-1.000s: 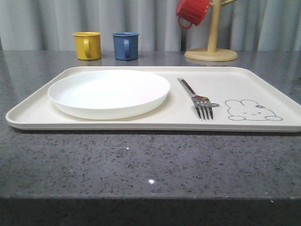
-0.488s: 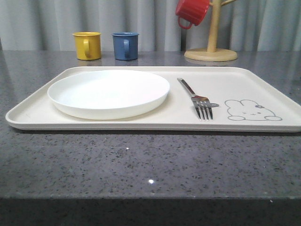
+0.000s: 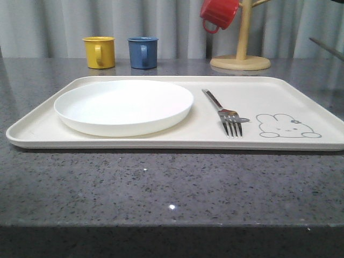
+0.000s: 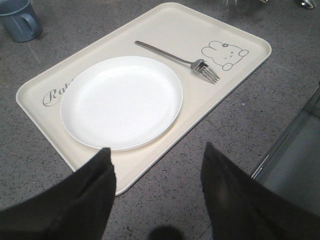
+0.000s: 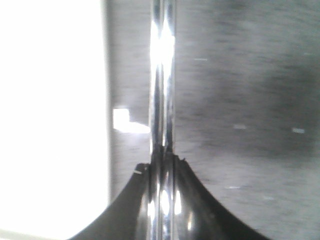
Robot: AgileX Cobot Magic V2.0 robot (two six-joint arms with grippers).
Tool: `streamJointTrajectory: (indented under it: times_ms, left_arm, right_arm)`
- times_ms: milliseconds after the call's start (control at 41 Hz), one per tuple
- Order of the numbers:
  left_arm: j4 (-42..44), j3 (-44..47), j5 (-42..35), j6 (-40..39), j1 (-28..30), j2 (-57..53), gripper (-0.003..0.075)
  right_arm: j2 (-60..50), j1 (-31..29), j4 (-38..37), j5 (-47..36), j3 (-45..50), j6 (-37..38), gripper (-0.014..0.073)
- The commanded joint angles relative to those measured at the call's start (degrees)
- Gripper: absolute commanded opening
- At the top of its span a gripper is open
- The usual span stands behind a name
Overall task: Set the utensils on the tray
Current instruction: 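Grasp the silver chopsticks with the right gripper and lift them, then lower the chopsticks onto the tray beside the fork and release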
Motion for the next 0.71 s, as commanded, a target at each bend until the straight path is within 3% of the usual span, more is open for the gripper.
streamJointTrajectory:
  times_ms: [0, 341, 683]
  left_arm:
    - [-0.4, -1.4, -4.2, -0.5, 0.1, 0.0, 0.0368]
    - [-0.4, -1.4, -4.2, -0.5, 0.1, 0.0, 0.0368]
    - [-0.4, -1.4, -4.2, -0.5, 0.1, 0.0, 0.0368]
  right_arm:
    - [-2.9, 3.5, 4.4, 6.4, -1.8, 0.3, 0.0051]
    - [1.7, 12.6, 8.3, 2.2, -1.7, 8.0, 0.0051]
    - [7.7, 12.9, 8.4, 1.1, -1.7, 11.5, 0.0055]
